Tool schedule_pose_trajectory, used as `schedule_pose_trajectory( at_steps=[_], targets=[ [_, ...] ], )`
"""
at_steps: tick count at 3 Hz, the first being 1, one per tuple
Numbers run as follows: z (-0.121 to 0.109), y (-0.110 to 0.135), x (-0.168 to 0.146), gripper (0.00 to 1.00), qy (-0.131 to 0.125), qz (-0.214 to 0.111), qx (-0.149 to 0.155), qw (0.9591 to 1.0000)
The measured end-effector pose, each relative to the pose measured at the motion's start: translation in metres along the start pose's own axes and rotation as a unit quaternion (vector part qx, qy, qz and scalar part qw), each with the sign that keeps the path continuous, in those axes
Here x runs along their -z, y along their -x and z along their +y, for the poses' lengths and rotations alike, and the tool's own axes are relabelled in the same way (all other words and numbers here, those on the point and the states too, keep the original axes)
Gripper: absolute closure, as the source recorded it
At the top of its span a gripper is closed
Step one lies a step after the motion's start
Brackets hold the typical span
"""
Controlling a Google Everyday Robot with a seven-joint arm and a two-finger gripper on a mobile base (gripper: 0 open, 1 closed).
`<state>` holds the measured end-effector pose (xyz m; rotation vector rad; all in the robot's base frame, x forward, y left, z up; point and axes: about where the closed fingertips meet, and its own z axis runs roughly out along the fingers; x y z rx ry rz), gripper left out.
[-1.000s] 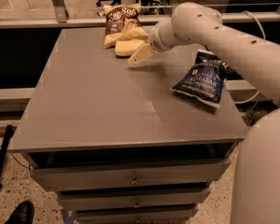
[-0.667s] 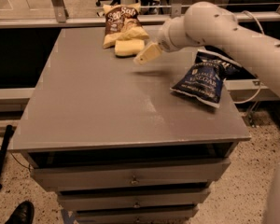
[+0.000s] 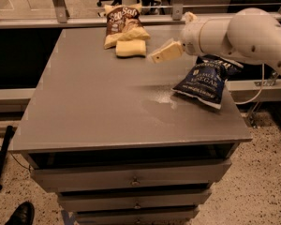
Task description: Move sponge near brown chip bag
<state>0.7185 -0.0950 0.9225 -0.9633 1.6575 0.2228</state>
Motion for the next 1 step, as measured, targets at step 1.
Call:
schedule_pose_trajectory(
  at_steps=[1],
  targets=[
    [0.0000,0.0120,0.0274,0.00,-0.008,-0.027,0.020,0.9994]
  ],
)
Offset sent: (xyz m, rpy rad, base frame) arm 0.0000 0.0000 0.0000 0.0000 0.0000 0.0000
